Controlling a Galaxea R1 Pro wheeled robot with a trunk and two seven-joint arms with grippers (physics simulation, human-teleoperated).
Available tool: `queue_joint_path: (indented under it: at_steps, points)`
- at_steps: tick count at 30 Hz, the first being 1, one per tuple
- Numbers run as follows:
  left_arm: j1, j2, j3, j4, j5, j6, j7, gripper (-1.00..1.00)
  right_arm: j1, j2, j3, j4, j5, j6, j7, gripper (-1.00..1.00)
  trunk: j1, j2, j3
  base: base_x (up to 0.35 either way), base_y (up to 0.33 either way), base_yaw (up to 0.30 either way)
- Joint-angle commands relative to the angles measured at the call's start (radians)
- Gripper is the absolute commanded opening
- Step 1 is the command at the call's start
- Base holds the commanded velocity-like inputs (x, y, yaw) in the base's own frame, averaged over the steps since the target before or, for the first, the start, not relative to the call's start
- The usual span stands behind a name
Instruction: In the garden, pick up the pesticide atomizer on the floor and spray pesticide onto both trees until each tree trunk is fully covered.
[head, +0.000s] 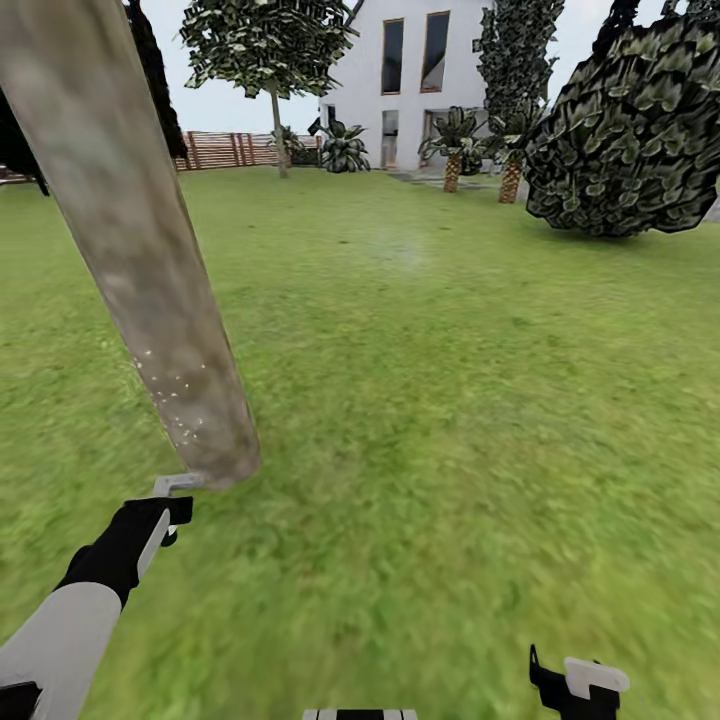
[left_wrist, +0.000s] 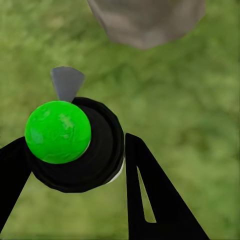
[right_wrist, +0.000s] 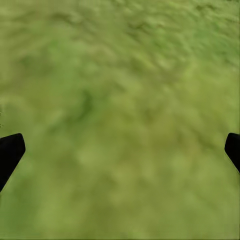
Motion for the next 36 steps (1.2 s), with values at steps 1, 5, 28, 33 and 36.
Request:
queue_joint_path:
  at_steps: [1,5,28,33,36]
  points:
    - [0.000,0.000,0.000,0.000,0.000,0.000,0.000,-1.00,0.000,0.000,0.000,0.000,0.000,0.000,0.000,1.00,0.000,0.000,0.000,0.213,-0.214,0.253]
    - [0.001,-0.001,0.000,0.000,0.000,-0.001,0.000,-1.00,0.000,0.000,0.000,0.000,0.000,0.000,0.000,1.00,0.000,0.000,0.000,0.214,-0.213,0.076]
    - [0.001,-0.001,0.000,0.000,0.000,0.000,0.000,-1.00,0.000,0.000,0.000,0.001,0.000,0.000,0.000,1.00,0.000,0.000,0.000,0.132,-0.249,0.157]
    - [0.001,-0.001,0.000,0.000,-0.001,0.000,0.000,-1.00,0.000,0.000,0.000,0.001,0.000,0.000,0.000,1.00,0.000,0.000,0.000,0.155,-0.258,0.165]
    - [0.001,-0.001,0.000,0.000,0.000,0.000,0.000,-1.00,0.000,0.000,0.000,0.001,0.000,0.000,0.000,1.00,0.000,0.000,0.000,0.166,-0.251,0.008]
